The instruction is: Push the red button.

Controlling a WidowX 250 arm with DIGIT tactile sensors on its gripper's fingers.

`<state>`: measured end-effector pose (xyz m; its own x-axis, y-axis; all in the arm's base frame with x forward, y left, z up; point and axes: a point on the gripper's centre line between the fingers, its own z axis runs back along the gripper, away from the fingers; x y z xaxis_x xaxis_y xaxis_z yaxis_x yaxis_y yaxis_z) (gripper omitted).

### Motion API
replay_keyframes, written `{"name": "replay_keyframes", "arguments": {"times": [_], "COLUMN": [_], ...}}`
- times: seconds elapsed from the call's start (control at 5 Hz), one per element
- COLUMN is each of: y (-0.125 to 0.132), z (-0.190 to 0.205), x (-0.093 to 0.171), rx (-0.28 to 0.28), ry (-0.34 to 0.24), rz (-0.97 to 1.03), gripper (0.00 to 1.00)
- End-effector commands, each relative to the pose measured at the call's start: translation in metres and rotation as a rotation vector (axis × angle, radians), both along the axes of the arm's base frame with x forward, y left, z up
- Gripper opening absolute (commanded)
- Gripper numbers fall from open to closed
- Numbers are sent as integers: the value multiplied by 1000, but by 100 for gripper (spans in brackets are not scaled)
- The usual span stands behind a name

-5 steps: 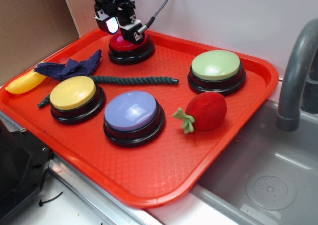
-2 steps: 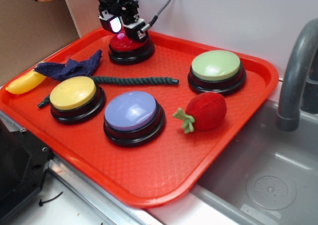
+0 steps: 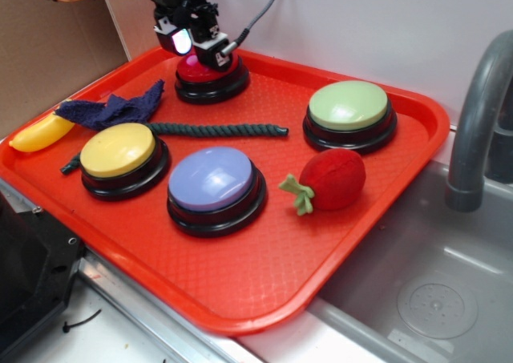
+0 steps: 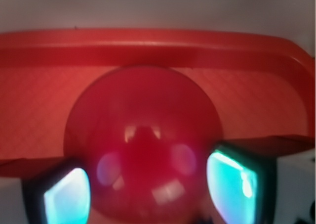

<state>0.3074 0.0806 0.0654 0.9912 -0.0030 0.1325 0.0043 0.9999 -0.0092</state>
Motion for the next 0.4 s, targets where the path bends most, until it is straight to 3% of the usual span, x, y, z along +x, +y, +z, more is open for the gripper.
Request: {"name": "replay_keyframes", "arguments": {"times": [0.0,0.2], "y": [2,0], "z": [42,50], "x": [-3,-8], "rx": [56,62], "ry": [-98,-121], "rz": [-15,-17], "gripper": [100,100]}}
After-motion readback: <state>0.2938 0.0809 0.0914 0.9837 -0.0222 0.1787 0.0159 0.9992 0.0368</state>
